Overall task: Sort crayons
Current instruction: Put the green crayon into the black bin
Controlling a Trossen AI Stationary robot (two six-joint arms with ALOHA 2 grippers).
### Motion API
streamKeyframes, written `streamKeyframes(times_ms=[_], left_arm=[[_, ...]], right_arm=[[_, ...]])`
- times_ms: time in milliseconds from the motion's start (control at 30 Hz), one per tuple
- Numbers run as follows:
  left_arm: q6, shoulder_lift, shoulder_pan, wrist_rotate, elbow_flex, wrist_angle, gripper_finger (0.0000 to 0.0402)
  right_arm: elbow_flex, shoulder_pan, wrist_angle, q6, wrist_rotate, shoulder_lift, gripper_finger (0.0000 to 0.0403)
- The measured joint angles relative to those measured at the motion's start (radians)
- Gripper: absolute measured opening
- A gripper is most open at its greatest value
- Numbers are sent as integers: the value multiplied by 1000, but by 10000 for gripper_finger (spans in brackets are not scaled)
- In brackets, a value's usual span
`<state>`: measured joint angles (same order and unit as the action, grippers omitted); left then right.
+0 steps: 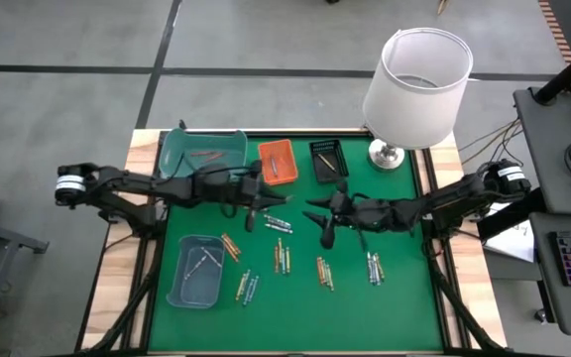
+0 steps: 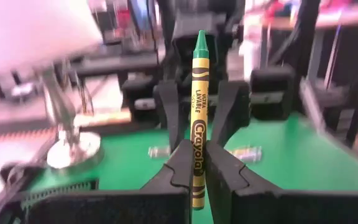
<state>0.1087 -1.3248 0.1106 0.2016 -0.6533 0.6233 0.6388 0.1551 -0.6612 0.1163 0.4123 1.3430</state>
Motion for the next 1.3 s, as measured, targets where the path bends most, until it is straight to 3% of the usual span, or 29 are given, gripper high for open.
streamKeyframes(times_ms=[133, 267, 500, 933, 1300], left_arm=[[-42, -4, -13, -4, 69, 168, 0], [-65, -19, -16, -8, 89, 271, 0], [-83, -73, -17, -9, 63, 301, 0], [-131, -252, -20, 12, -88, 319, 0], [-147, -257, -19, 17, -106, 310, 15]], right_arm=[[-6, 0, -157, -84, -1, 0, 148], [29, 0, -182, -141, -1, 2, 148], [94, 0, -182, -188, -54, 2, 148], [110, 0, -181, -203, -46, 2, 144], [110, -3, -173, -203, 32, 2, 18]])
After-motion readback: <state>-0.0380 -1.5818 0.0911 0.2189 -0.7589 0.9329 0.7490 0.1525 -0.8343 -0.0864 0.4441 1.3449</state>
